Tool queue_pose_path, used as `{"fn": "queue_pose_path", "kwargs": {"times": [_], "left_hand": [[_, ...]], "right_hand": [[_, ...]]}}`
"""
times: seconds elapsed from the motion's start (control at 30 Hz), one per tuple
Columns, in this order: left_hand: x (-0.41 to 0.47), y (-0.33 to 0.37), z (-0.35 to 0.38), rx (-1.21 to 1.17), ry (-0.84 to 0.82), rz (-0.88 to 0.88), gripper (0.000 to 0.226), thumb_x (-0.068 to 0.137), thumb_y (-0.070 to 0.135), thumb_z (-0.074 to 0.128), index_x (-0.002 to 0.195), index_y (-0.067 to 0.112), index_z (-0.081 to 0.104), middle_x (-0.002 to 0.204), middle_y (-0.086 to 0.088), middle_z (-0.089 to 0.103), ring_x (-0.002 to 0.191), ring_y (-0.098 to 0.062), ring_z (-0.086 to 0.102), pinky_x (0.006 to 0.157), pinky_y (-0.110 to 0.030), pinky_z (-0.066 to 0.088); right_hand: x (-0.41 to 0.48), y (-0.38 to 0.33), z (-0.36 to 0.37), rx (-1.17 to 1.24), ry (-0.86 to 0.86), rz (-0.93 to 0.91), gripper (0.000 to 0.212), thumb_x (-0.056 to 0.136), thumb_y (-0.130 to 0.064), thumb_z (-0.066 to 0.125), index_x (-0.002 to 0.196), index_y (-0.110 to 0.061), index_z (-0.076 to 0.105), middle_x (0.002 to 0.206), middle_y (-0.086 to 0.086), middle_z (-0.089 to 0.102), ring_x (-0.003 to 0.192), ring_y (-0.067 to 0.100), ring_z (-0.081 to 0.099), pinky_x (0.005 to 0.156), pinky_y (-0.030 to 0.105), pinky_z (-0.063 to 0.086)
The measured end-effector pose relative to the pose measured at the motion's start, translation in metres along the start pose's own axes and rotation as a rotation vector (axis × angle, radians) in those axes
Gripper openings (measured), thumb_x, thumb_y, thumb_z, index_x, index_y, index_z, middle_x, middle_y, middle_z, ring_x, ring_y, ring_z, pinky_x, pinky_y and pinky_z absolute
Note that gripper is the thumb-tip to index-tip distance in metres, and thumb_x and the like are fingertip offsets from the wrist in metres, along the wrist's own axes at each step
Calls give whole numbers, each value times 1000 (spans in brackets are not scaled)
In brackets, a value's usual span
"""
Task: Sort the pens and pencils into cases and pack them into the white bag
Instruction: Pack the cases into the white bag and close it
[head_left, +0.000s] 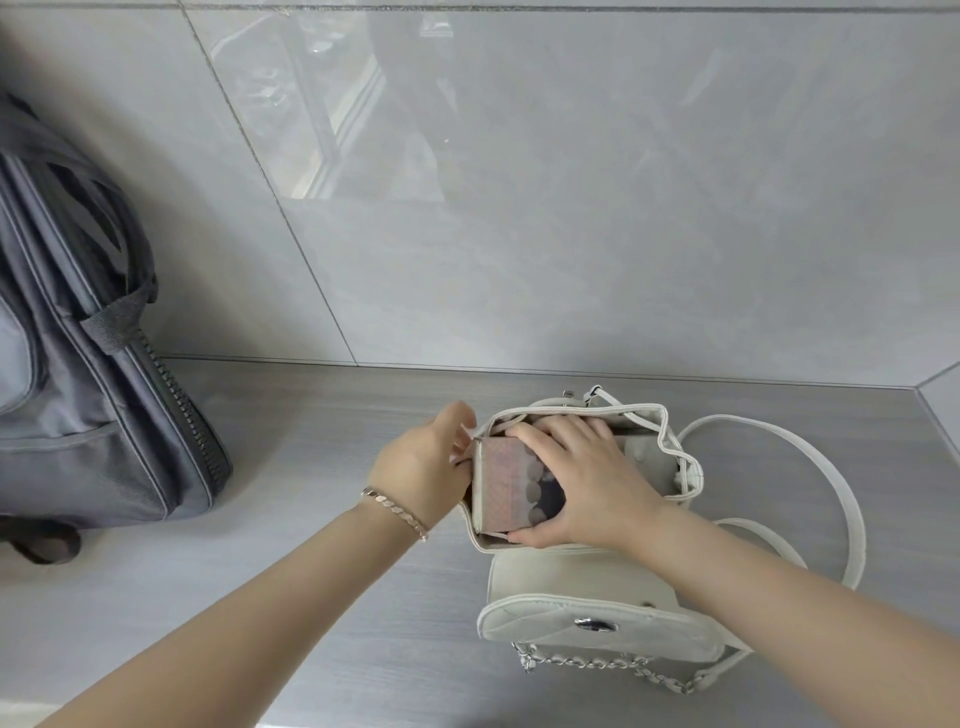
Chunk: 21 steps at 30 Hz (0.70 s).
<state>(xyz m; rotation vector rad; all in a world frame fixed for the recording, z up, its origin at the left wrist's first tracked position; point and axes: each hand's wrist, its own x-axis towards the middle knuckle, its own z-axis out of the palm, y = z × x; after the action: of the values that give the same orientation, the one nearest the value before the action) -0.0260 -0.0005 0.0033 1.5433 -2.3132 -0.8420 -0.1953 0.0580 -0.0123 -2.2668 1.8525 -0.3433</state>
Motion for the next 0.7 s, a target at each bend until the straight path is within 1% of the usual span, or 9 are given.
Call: {"fn": "queue_pose_path", "kwargs": {"times": [0.07, 0.13, 0.2, 0.3, 0.37, 0.47, 0.6, 0.67, 0.7], "left_hand": [[7, 2, 0, 1, 66, -43, 20, 84, 18, 58, 103, 14, 62, 89, -4, 71, 87, -25, 66, 74, -32, 51], [9, 1, -1, -101, 136, -137, 12, 82, 17, 62, 86, 9, 69, 72, -5, 69, 81, -29, 64, 65, -27, 44], [9, 0, -1, -221, 154, -225, 12, 79, 17, 67, 71, 8, 67, 58, 2, 59, 73, -26, 61, 59, -26, 41], [9, -2, 1, -270, 175, -259, 18, 78, 17, 68, 62, 14, 61, 55, 6, 56, 66, -22, 57, 57, -22, 40], [9, 0, 2, -247, 201, -233, 15, 79, 17, 68, 66, 10, 64, 55, 6, 57, 66, -23, 58, 59, -26, 42], [8, 2, 4, -152, 220, -137, 15, 81, 16, 66, 73, 3, 68, 65, -9, 67, 70, -31, 62, 64, -33, 47], [1, -1, 12, -22, 329, -22, 18, 76, 17, 56, 70, 4, 68, 64, -12, 69, 61, -33, 64, 54, -29, 39], [-4, 3, 16, -55, 293, -138, 14, 80, 11, 55, 88, 11, 66, 80, -5, 66, 73, -28, 62, 59, -28, 39], [-6, 5, 17, -144, 211, -243, 22, 80, 9, 55, 100, 15, 60, 88, 0, 61, 78, -24, 59, 64, -28, 41]], "right_hand": [[0, 0, -2, 3, 6, 21, 91, 47, -76, 50, 122, -27, 40, 101, -3, 57, 96, 19, 56, 87, 35, 42], [1, 1, -4, 3, 5, 40, 92, 47, -76, 49, 123, -26, 43, 102, -2, 58, 97, 20, 58, 86, 36, 43], [3, 0, -11, -3, -64, 56, 94, 50, -74, 55, 129, -25, 43, 109, -2, 57, 105, 21, 55, 91, 36, 40], [8, -2, -23, -12, -226, 92, 94, 58, -67, 67, 137, -28, 34, 118, -3, 52, 114, 17, 47, 96, 30, 34], [13, -1, -28, -21, -268, 101, 91, 59, -65, 69, 134, -28, 34, 117, -2, 53, 112, 18, 49, 92, 30, 37], [20, 2, -33, -34, -335, 101, 78, 56, -65, 70, 119, -27, 43, 107, -3, 58, 101, 19, 54, 78, 30, 41], [30, 3, -37, -37, -419, 82, 59, 54, -63, 71, 89, -27, 40, 90, -6, 58, 79, 17, 53, 64, 27, 38], [32, 2, -35, -61, -406, 67, 61, 55, -63, 70, 94, -24, 44, 92, -5, 59, 82, 19, 55, 66, 28, 42], [32, 2, -34, -73, -402, 63, 63, 56, -62, 69, 99, -22, 46, 94, -3, 59, 85, 20, 56, 68, 29, 43]]}}
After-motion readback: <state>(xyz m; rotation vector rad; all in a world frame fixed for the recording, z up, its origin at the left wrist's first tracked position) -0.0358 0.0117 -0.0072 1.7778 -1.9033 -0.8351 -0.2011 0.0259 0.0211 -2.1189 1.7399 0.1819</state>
